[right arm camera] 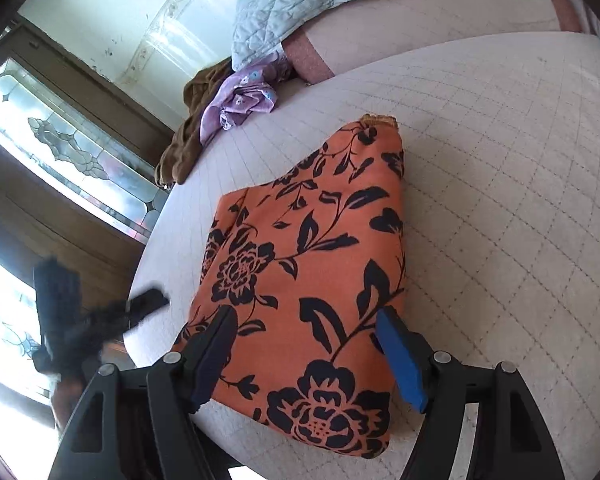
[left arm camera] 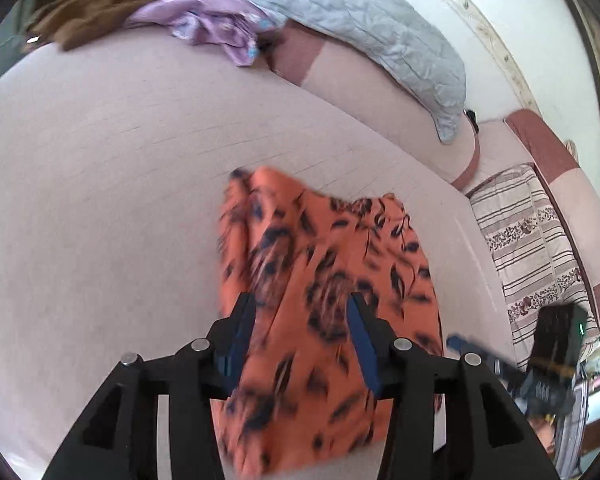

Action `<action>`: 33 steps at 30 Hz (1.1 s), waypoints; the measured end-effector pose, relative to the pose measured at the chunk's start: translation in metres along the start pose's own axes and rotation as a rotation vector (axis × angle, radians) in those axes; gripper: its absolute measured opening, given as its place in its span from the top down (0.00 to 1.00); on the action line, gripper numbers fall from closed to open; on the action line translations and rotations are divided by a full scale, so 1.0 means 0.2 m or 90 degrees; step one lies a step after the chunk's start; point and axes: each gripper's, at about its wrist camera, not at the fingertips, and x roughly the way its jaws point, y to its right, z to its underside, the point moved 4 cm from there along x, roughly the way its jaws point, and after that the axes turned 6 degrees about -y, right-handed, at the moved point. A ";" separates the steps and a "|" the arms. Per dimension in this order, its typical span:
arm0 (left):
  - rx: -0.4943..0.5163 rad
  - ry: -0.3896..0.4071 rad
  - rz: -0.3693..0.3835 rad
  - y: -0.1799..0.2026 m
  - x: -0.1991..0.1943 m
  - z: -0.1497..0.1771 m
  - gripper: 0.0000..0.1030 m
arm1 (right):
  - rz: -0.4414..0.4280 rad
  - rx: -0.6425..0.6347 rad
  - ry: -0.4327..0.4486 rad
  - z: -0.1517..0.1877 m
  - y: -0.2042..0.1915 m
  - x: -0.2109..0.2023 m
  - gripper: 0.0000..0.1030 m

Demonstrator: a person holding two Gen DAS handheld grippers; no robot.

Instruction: Fold small clothes

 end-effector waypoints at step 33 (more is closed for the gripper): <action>-0.046 -0.024 -0.106 -0.16 0.26 -0.33 0.86 | -0.006 0.020 -0.011 0.08 0.02 0.01 0.26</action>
